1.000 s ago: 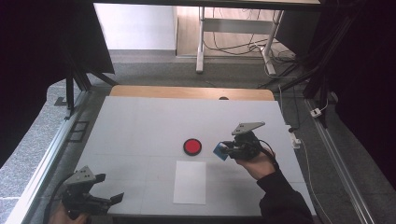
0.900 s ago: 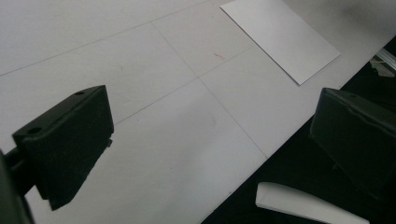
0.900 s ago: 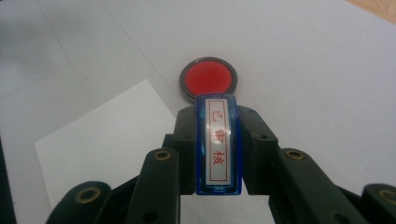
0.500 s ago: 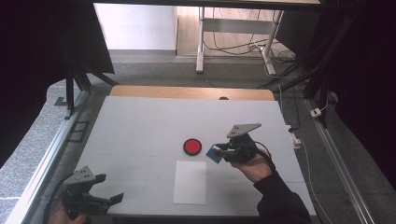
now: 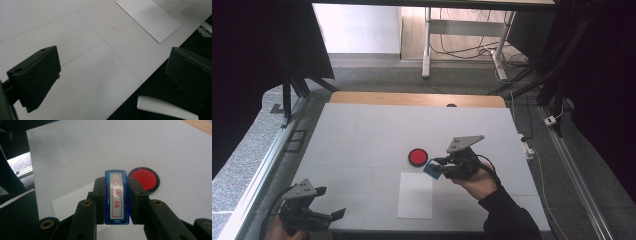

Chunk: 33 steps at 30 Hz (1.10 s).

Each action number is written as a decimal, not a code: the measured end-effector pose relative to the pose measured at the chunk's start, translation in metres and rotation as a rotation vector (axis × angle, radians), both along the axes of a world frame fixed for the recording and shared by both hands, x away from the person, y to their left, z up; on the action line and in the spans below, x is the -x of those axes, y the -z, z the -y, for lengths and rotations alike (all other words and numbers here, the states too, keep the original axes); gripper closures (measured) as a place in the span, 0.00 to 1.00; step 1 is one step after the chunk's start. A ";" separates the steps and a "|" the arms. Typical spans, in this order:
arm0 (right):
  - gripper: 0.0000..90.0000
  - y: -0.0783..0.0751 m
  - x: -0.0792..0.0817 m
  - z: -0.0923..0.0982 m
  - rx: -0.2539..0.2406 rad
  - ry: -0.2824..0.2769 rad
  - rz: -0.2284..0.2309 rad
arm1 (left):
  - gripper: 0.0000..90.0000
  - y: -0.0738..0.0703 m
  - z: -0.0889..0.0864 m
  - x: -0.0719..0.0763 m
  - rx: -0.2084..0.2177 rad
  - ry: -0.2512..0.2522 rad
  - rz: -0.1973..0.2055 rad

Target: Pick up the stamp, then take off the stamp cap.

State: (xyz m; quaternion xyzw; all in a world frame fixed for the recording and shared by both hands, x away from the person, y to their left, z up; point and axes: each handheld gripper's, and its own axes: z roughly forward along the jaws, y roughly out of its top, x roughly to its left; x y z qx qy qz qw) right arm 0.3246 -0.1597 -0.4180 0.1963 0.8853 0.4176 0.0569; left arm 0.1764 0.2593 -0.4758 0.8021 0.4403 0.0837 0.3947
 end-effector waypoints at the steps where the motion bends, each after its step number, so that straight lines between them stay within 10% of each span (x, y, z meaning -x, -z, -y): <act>1: 0.79 0.000 0.001 -0.001 -0.002 -0.004 0.000 | 0.00 0.000 0.000 0.000 0.000 0.000 -0.001; 33: 0.79 -0.005 0.015 -0.015 -0.020 -0.077 0.007 | 0.00 -0.002 0.003 -0.005 0.052 0.058 0.000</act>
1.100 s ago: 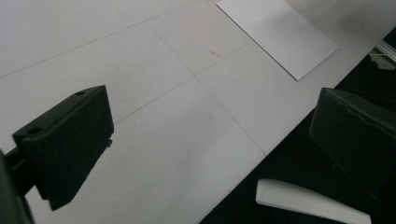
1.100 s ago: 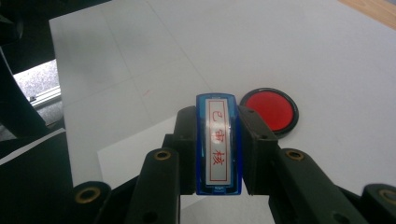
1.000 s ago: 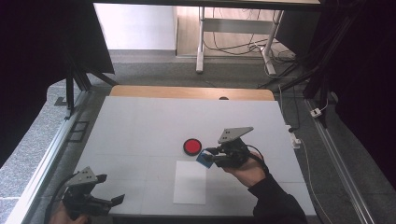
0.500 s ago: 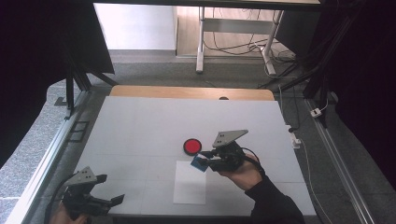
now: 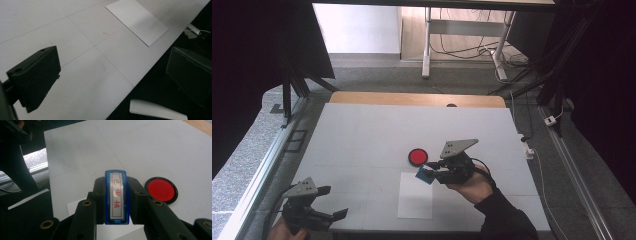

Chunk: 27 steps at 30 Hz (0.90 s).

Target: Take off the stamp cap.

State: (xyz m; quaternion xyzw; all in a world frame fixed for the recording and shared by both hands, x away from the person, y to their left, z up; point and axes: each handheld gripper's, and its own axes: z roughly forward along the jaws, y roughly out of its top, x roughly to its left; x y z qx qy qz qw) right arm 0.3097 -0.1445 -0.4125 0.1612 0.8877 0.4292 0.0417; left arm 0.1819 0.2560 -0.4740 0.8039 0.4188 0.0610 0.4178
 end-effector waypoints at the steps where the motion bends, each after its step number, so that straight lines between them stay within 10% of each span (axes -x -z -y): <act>1: 0.79 0.000 0.000 0.000 0.002 -0.001 0.002 | 0.00 0.000 0.000 -0.001 -0.002 -0.001 0.001; 27: 0.79 -0.006 0.002 0.001 -0.023 -0.020 0.002 | 0.00 -0.012 0.030 -0.026 0.016 0.112 0.072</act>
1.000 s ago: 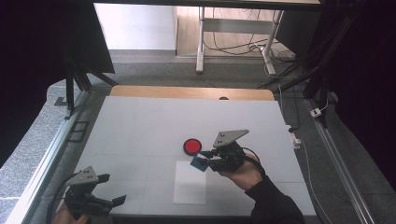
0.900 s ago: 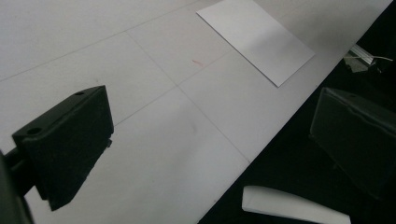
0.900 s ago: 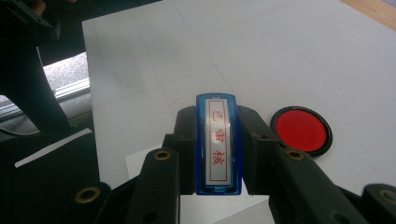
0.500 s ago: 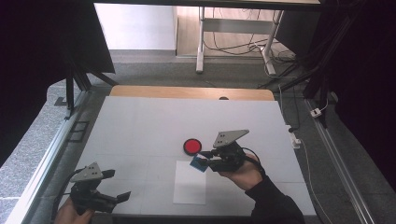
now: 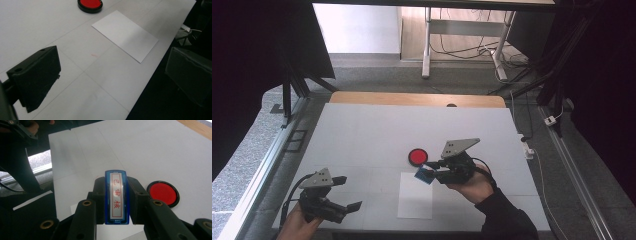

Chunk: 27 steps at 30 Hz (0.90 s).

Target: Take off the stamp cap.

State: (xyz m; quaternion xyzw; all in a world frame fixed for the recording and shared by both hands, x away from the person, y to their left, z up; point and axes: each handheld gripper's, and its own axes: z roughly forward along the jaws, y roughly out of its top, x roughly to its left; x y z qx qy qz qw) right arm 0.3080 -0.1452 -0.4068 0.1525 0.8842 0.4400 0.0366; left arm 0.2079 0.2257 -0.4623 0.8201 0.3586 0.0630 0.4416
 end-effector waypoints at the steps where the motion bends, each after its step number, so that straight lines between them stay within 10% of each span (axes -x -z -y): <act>1: 0.79 -0.001 0.000 0.000 -0.005 0.000 -0.001 | 0.00 -0.001 0.001 -0.002 0.000 0.007 0.000; 27: 0.79 -0.006 0.005 -0.002 -0.019 -0.036 -0.002 | 0.00 -0.009 0.050 -0.047 -0.007 0.192 0.035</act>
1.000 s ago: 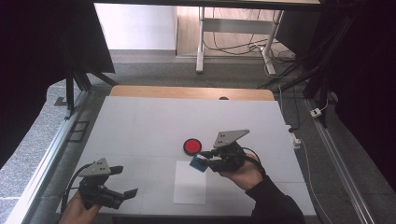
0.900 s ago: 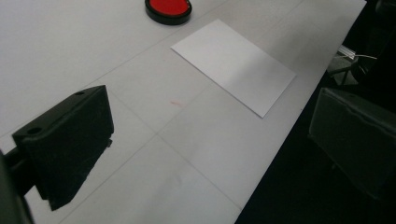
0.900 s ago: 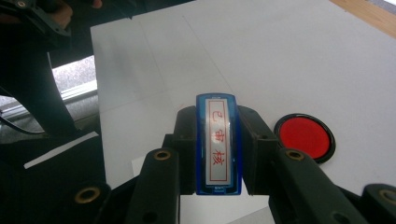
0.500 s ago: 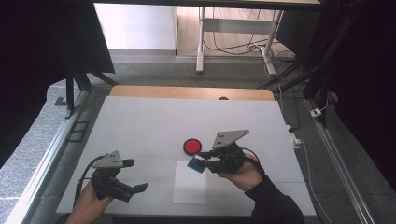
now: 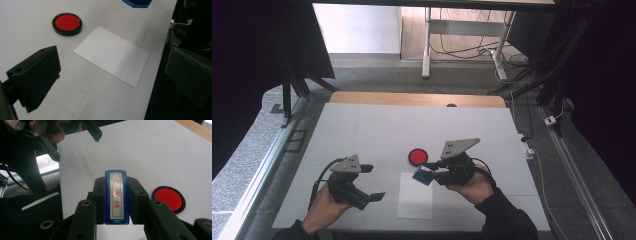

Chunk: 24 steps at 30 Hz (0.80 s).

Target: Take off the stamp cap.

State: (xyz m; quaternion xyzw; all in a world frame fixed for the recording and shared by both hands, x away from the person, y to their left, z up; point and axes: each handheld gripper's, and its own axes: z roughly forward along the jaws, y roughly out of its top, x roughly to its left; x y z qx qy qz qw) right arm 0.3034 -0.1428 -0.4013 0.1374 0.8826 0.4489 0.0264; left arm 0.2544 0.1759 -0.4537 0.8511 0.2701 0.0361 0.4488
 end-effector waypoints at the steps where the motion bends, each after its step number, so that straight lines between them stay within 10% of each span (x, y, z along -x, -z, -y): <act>1: 0.79 0.000 0.000 0.000 -0.005 -0.002 -0.003 | 0.00 0.000 0.002 -0.002 -0.002 0.008 0.002; 24: 0.79 -0.004 0.001 0.002 -0.026 -0.020 -0.013 | 0.00 0.003 0.057 -0.036 0.002 0.179 0.031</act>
